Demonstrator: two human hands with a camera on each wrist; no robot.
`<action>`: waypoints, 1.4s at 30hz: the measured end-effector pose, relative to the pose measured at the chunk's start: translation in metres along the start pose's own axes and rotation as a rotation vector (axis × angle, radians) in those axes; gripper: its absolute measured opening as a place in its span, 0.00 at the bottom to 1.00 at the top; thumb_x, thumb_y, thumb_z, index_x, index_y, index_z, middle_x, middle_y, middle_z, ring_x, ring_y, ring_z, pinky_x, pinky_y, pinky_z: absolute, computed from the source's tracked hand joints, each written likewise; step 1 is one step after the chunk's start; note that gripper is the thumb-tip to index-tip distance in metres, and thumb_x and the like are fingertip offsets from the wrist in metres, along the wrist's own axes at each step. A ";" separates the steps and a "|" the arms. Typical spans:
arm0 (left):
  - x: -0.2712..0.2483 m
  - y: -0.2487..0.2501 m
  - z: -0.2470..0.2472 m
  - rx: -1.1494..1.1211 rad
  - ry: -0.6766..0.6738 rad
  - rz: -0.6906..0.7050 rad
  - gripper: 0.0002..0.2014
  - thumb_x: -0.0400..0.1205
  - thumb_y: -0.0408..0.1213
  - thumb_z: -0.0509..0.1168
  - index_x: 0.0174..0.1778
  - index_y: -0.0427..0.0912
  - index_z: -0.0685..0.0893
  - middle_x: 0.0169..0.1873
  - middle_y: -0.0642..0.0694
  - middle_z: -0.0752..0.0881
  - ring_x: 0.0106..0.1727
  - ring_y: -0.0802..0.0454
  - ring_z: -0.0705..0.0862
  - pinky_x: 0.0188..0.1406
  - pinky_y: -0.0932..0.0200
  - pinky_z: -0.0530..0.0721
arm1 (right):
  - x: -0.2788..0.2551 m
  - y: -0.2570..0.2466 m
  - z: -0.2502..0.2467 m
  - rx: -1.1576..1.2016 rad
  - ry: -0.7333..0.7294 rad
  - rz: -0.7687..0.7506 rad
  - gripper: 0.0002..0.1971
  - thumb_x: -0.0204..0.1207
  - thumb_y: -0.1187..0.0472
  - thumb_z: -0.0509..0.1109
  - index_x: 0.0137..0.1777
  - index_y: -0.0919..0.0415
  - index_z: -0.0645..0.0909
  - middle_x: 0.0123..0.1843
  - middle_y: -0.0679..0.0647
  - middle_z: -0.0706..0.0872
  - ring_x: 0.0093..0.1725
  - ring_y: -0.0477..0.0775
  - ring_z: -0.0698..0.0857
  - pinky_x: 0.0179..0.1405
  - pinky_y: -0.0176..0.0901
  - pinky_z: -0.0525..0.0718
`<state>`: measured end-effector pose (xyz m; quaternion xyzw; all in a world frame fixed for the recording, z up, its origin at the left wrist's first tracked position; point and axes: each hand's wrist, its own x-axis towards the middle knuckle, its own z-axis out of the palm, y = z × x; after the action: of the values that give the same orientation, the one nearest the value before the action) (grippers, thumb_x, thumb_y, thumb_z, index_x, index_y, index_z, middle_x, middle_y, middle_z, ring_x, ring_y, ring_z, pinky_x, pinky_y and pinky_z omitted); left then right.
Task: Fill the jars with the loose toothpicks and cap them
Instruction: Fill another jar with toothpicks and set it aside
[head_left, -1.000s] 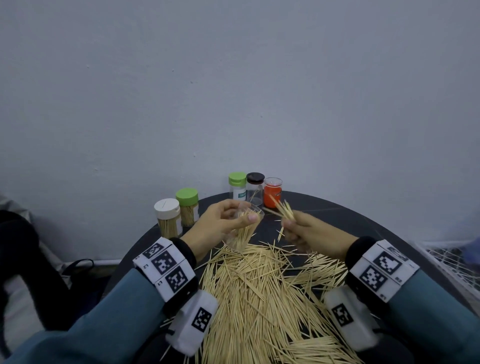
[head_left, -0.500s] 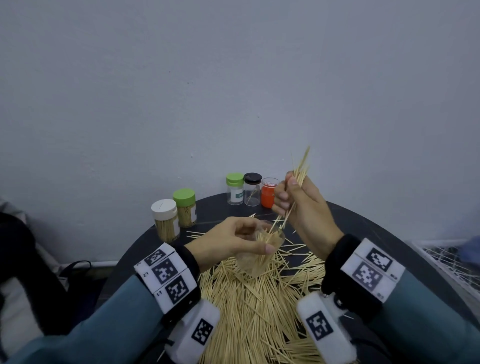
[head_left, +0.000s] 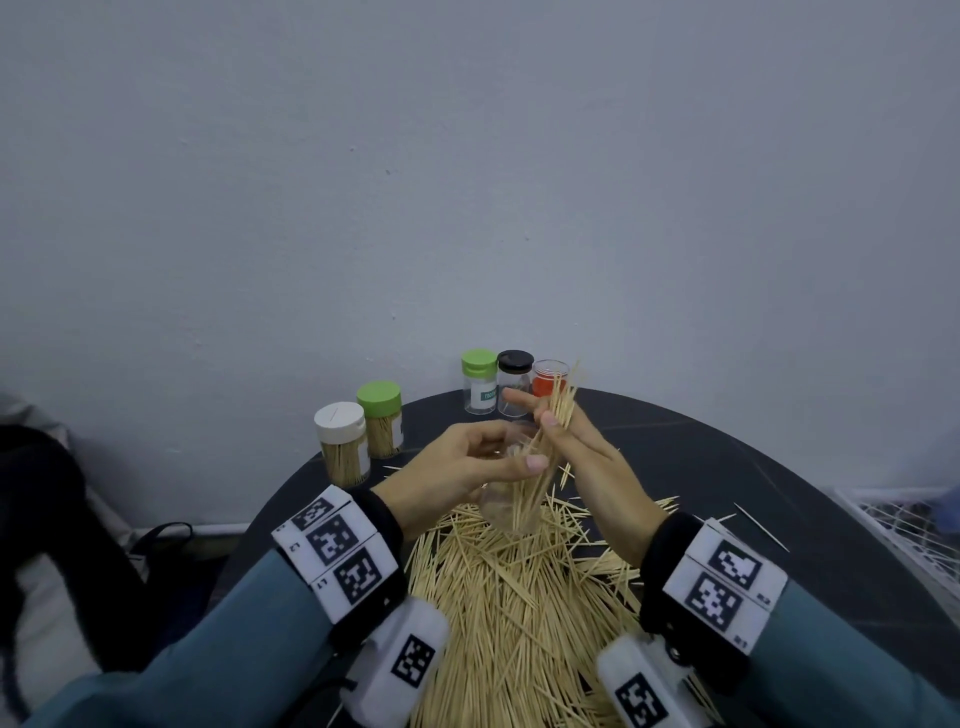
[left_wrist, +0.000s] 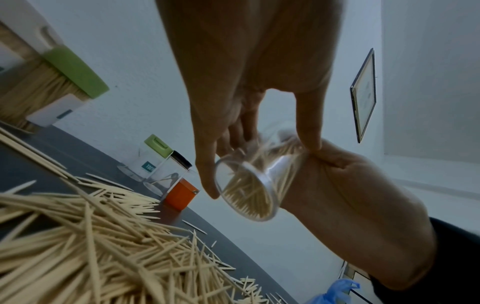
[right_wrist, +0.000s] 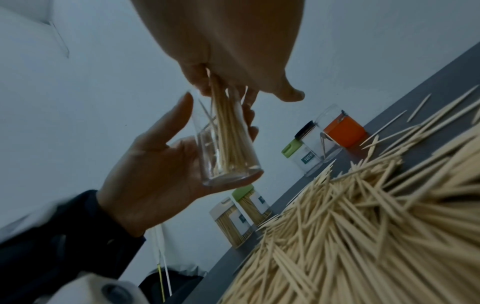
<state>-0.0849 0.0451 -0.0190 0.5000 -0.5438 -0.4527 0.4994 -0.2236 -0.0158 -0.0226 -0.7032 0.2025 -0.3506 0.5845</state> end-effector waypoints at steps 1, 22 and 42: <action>0.000 0.000 -0.001 0.001 0.008 0.003 0.20 0.70 0.40 0.70 0.60 0.47 0.83 0.51 0.50 0.89 0.55 0.57 0.87 0.49 0.64 0.86 | 0.001 0.000 -0.001 0.003 -0.015 0.024 0.16 0.86 0.58 0.51 0.66 0.51 0.77 0.63 0.36 0.78 0.50 0.15 0.76 0.42 0.08 0.71; 0.002 -0.004 -0.009 0.165 0.113 0.038 0.22 0.67 0.39 0.76 0.59 0.47 0.85 0.53 0.41 0.89 0.55 0.51 0.87 0.56 0.62 0.84 | 0.008 0.006 -0.013 -0.149 -0.050 0.046 0.17 0.85 0.57 0.53 0.70 0.52 0.75 0.63 0.39 0.80 0.62 0.32 0.75 0.53 0.17 0.72; 0.004 -0.008 -0.016 0.462 0.309 0.229 0.28 0.57 0.32 0.84 0.52 0.52 0.88 0.50 0.53 0.89 0.56 0.59 0.84 0.62 0.57 0.80 | 0.014 0.011 -0.019 -0.464 0.083 -0.106 0.06 0.75 0.60 0.72 0.37 0.51 0.82 0.31 0.46 0.84 0.28 0.37 0.80 0.30 0.25 0.75</action>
<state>-0.0678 0.0400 -0.0252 0.5989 -0.6027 -0.1761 0.4971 -0.2263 -0.0407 -0.0284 -0.8131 0.2644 -0.3535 0.3795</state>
